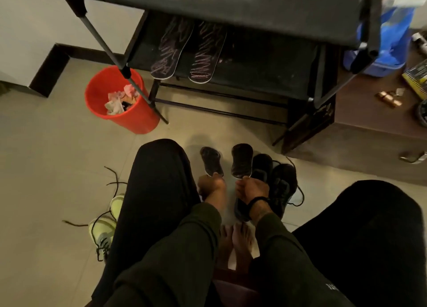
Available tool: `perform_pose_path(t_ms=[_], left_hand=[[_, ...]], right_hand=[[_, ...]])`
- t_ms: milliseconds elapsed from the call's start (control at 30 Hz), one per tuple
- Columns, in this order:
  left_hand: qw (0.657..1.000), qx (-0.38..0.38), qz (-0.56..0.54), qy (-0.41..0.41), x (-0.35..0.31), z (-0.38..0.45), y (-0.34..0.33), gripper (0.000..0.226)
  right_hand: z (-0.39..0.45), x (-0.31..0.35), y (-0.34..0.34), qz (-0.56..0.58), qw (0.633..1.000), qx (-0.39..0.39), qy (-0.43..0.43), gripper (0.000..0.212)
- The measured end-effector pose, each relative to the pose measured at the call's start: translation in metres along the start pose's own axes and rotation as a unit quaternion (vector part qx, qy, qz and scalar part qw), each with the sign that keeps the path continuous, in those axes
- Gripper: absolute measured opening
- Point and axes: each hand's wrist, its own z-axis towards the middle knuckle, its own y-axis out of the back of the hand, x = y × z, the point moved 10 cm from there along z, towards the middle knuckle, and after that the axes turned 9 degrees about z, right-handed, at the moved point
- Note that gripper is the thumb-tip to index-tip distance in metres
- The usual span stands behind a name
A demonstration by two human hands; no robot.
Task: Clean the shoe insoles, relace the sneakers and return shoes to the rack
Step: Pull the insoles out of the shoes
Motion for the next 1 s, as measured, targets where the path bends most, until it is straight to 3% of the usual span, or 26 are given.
perform_pose_path(t_ms=[233,367,467,600,733,833,933,1000], left_hand=[[0.997,0.003,-0.025,0.075,0.017,0.013,-0.008,0.033],[0.992,0.011,-0.032,0.122,0.019,0.02,-0.014,0.063],[0.995,0.05,0.015,0.089,-0.002,0.024,-0.018,0.08],[0.986,0.021,-0.152,0.07,-0.066,0.025,-0.002,0.074],[0.947,0.04,-0.318,0.002,-0.154,0.023,0.029,0.058],[0.906,0.015,-0.42,-0.046,-0.207,0.025,0.076,0.05],[0.885,0.029,-0.454,-0.097,-0.242,0.023,0.121,0.066],[0.886,0.03,-0.452,-0.1,-0.248,0.031,0.137,0.074]], right_hand=[[0.039,-0.027,-0.001,-0.048,0.998,-0.024,-0.037,0.019],[0.045,-0.048,-0.007,-0.09,0.992,-0.007,-0.084,0.018],[0.038,-0.054,-0.009,-0.1,0.988,0.008,-0.118,0.02],[0.031,-0.035,-0.023,-0.032,0.991,-0.005,-0.13,0.018],[0.021,0.032,-0.081,0.041,0.994,0.076,-0.066,0.017],[-0.002,0.087,-0.127,0.079,0.983,0.161,-0.036,0.036],[-0.035,0.123,-0.17,0.083,0.964,0.249,-0.031,0.053],[-0.057,0.136,-0.195,0.066,0.954,0.29,-0.027,0.054]])
